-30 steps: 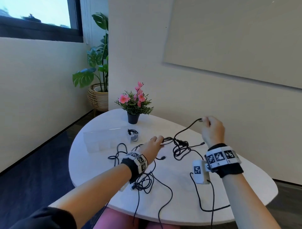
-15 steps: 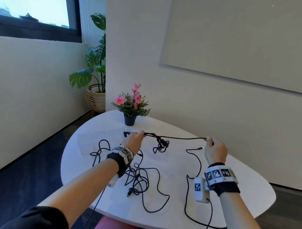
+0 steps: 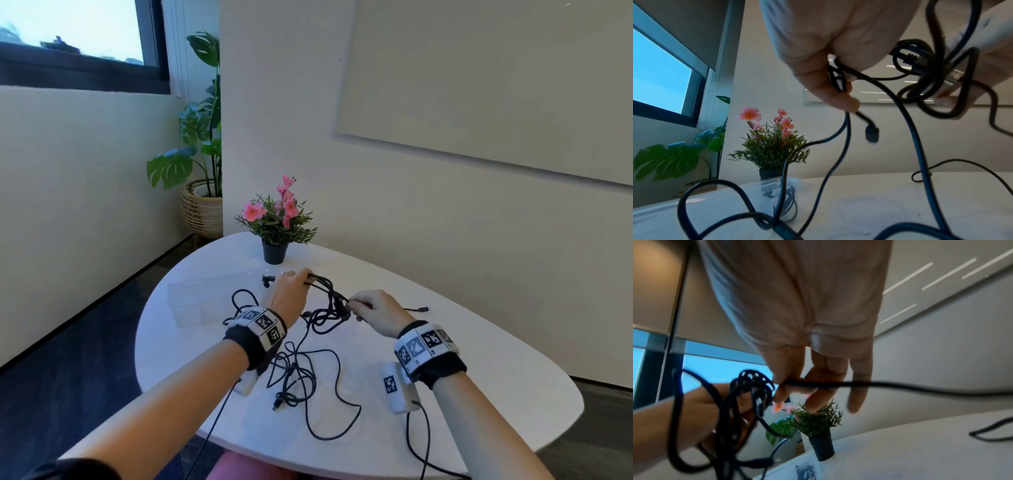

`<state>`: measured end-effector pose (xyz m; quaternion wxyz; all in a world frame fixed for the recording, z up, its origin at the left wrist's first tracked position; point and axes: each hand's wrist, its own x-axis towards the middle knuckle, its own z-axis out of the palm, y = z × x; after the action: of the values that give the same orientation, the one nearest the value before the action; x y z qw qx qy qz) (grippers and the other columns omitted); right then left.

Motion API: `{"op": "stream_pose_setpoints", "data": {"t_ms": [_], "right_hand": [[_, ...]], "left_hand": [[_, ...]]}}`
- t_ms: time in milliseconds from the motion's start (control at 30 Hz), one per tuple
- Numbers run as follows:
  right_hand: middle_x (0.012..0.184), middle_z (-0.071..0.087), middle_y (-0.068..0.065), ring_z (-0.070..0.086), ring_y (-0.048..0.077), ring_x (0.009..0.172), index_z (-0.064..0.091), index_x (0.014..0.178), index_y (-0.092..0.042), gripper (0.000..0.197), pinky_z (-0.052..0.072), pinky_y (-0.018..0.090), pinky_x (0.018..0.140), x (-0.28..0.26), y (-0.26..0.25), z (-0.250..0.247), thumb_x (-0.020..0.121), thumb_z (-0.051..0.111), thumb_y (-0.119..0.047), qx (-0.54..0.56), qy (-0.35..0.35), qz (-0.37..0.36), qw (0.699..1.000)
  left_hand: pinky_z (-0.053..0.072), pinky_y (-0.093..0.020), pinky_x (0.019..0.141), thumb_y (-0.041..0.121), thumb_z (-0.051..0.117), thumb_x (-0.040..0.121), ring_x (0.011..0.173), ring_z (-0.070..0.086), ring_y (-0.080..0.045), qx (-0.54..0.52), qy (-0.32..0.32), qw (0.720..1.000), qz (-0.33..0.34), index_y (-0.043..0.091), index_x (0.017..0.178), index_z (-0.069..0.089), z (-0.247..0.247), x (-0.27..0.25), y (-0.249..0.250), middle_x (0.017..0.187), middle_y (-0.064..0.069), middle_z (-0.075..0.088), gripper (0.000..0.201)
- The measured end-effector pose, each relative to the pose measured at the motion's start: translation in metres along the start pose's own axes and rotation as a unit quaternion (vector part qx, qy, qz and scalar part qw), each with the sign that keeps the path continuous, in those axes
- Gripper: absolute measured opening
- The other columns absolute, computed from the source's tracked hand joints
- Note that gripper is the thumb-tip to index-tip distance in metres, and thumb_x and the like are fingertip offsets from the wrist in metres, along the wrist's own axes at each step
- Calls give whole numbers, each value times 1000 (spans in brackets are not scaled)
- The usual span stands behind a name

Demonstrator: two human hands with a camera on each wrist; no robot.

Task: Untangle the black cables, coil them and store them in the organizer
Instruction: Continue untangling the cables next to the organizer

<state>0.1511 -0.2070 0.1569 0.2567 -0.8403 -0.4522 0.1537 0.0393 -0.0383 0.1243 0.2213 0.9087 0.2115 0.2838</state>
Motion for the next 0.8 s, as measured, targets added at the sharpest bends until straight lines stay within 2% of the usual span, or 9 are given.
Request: {"op": "stream_pose_setpoints", "data": {"t_ms": [133,200,267,367,433,533,600,700,800], "right_hand": [[61,59,-5,54,9,58,70,88,-12,25,41,14,55,1,-10,5,98,47,-18,8,110,11,994],[72,64,-2,53,12,67,70,91,-8,26,33,17,57,4,-13,8,98,46,-16,-5,149,4,989],[78,65,2,54,16,74,69,90,-8,26,32,21,60,6,-15,9,97,45,-16,14,173,17,985],[77,63,3,52,18,72,69,88,-9,26,29,23,58,7,-16,13,97,45,-15,28,214,46,975],[88,68,7,54,19,79,69,91,-6,27,30,22,62,9,-15,13,97,44,-14,33,236,64,969],[102,68,10,58,25,96,68,97,-2,28,33,20,70,10,-9,8,98,42,-12,71,275,109,952],[106,67,11,57,27,99,68,98,-2,28,33,21,73,11,-7,5,98,41,-12,94,298,132,941],[107,66,13,56,27,97,68,97,-4,29,33,23,74,9,-2,-4,99,41,-14,126,341,171,916],[109,66,16,59,32,99,70,94,-6,29,42,31,79,6,17,-20,97,42,-14,164,390,211,881]], "left_hand": [[49,-42,89,19,56,90,110,52,-25,74,-71,990,100,26,135,41,5,-4,2,136,-6,41,49],[48,-39,91,24,60,89,111,54,-22,75,-97,975,183,24,136,45,8,-9,8,135,-3,47,50],[50,-28,85,19,60,88,99,61,-16,-16,-41,979,201,12,121,61,12,-12,15,114,-4,61,33],[39,-1,65,13,55,92,72,57,5,-247,-74,966,27,-2,103,66,11,-13,28,82,2,59,21],[42,-5,61,24,59,90,70,55,-7,-307,-88,947,-34,0,92,64,14,-10,25,77,2,58,24],[42,-27,62,48,60,79,62,50,-8,-278,-84,957,-10,15,77,62,8,-11,15,67,6,54,33],[39,-33,56,50,58,78,57,46,-11,-266,-88,960,8,15,75,62,5,-15,14,67,-5,54,36],[42,-17,56,33,64,87,59,49,-6,-315,-113,942,-32,15,73,58,-4,-19,13,68,2,56,24],[42,-16,60,21,66,86,63,50,-6,-343,-116,928,-89,9,80,59,-6,-18,-8,70,3,56,15]]}}
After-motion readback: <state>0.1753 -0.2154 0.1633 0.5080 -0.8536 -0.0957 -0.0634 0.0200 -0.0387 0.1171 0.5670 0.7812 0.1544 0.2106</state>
